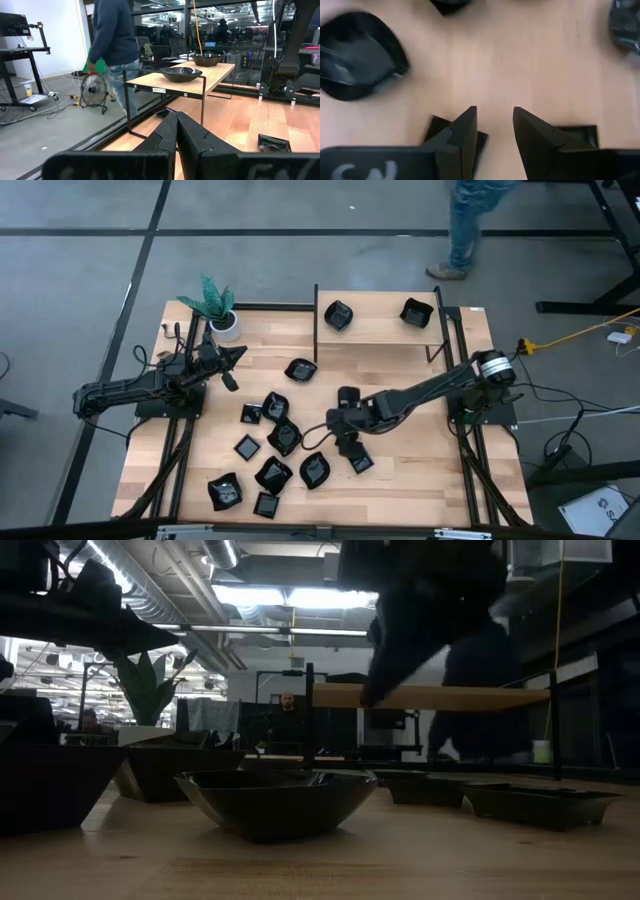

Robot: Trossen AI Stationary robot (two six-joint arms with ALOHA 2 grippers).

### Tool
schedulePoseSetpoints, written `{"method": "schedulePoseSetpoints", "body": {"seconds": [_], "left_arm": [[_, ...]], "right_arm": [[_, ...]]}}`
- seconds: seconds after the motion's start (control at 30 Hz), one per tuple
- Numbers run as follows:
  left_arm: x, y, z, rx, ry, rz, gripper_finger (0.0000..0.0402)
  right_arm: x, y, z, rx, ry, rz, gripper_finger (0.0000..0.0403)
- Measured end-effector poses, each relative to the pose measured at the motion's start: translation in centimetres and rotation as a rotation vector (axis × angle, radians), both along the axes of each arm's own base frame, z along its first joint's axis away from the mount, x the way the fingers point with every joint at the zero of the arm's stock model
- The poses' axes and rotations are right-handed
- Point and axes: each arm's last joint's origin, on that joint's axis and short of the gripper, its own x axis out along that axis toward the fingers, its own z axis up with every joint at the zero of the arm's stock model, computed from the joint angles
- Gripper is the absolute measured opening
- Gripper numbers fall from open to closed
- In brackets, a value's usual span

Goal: Pick & Place Mini shaped plates
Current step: Put the black square plate on the shelf

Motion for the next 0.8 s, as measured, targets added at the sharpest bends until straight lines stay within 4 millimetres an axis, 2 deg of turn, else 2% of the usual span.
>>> {"method": "schedulePoseSetpoints", "body": {"seconds": [0.27,0.43,0.57,0.8], "left_arm": [[0.0,0.0,0.0,0.0,0.0,0.0,0.0004],[0.0,0.0,0.0,0.0,0.0,0.0,0.0004],[0.0,0.0,0.0,0.0,0.0,0.0,0.0004],[0.0,0.0,0.0,0.0,0.0,0.0,0.0004]], "right_arm": [[0.2,-1.1,-3.2,-0.08,0.164,-0.033,0.0126],[0.5,-2.3,-4.5,-0.091,0.215,-0.066,0.0126],[0.8,-3.1,-5.2,-0.093,0.236,-0.088,0.0126],[0.8,-3.6,-5.3,-0.093,0.242,-0.102,0.0126]]}}
